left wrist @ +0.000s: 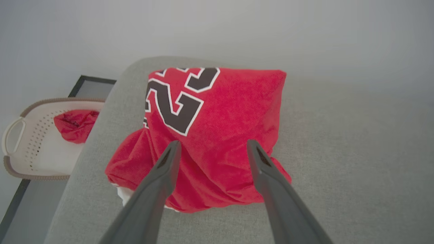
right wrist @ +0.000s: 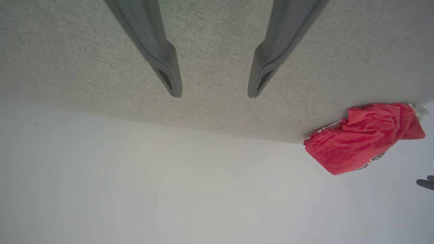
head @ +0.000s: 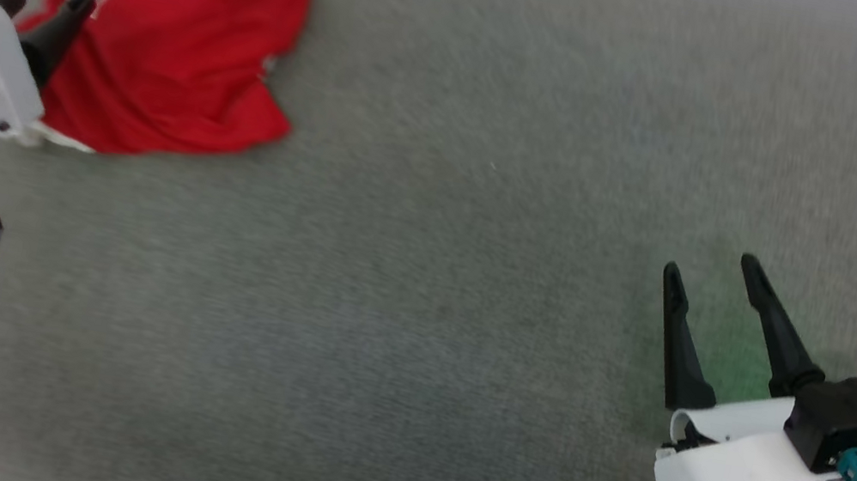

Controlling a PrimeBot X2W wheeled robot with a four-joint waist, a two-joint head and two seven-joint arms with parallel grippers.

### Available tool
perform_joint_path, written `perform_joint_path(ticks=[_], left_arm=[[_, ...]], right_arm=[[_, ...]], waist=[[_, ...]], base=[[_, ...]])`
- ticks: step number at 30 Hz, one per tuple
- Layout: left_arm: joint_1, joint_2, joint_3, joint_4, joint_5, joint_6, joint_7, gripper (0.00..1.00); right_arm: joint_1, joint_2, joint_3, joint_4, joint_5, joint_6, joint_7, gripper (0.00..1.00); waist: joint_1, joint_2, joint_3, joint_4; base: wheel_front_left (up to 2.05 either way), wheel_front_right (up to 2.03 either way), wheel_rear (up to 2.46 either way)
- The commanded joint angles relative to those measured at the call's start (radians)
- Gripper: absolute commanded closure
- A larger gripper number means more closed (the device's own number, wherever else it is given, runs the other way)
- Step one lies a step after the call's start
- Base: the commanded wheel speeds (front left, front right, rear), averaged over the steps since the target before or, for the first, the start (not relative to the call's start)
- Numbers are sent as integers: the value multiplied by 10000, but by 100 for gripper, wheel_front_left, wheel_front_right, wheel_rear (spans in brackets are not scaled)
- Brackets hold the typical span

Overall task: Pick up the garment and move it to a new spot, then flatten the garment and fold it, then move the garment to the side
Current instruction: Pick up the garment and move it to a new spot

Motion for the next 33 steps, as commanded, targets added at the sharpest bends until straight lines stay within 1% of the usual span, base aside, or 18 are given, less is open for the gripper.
perform_joint_path(ticks=[1,3,6,10,13,18,19,20,21,23,30,31,33], left_arm=[[-267,107,-52,210,-59,-20,243,0],[-598,227,-151,591,-127,-17,654,0],[-991,445,-295,1124,74,76,956,0],[-1308,524,-445,1989,152,257,1410,0],[-1430,456,-530,2553,115,376,1679,0],[-1444,238,-648,3376,138,494,1632,0],[-1451,183,-647,3532,84,494,1632,24],[-1469,146,-693,3621,98,466,1573,63],[-1493,120,-661,3700,58,450,1488,100],[-1587,99,-631,3784,4,400,1286,100],[-2161,398,-668,3665,180,255,379,100],[-2161,398,-668,3665,180,255,379,100],[-2347,480,-757,3588,282,222,143,100]], right_arm=[[-231,-15,20,-79,-85,1,-27,0],[-344,-17,86,-174,-92,1,-41,0],[-483,-17,148,-287,-84,1,-60,0],[-605,17,190,-402,-117,1,-47,0],[-614,11,166,-493,-153,1,-13,0],[-541,24,209,-692,-244,-1,47,0],[-514,29,225,-713,-261,-1,51,0],[-500,33,237,-739,-276,-1,59,0],[-478,38,226,-749,-290,-1,71,0],[-438,46,241,-757,-308,-1,83,0],[-247,62,137,-694,-317,-1,50,0],[-247,62,137,-694,-317,-1,50,0],[-130,70,99,-637,-269,-1,24,0]], waist=[[0,-1,1506,-963],[0,-1,1766,-1077],[0,-1,2073,-1224],[0,-1,2322,-1377],[0,-1,2389,-1418],[0,-1,2352,-1415],[0,-1,2320,-1405],[0,-1,2287,-1390],[0,-1,2243,-1363],[0,-1,2126,-1320],[0,-1,1338,-1104],[0,-1,1338,-1104],[0,-1,1002,-1013]], base=[[0,0,0],[0,0,0],[0,0,0],[0,0,0],[0,0,0],[0,0,0],[0,0,0],[0,0,0],[0,0,0],[0,0,0],[0,0,0],[0,0,0],[0,0,0]])
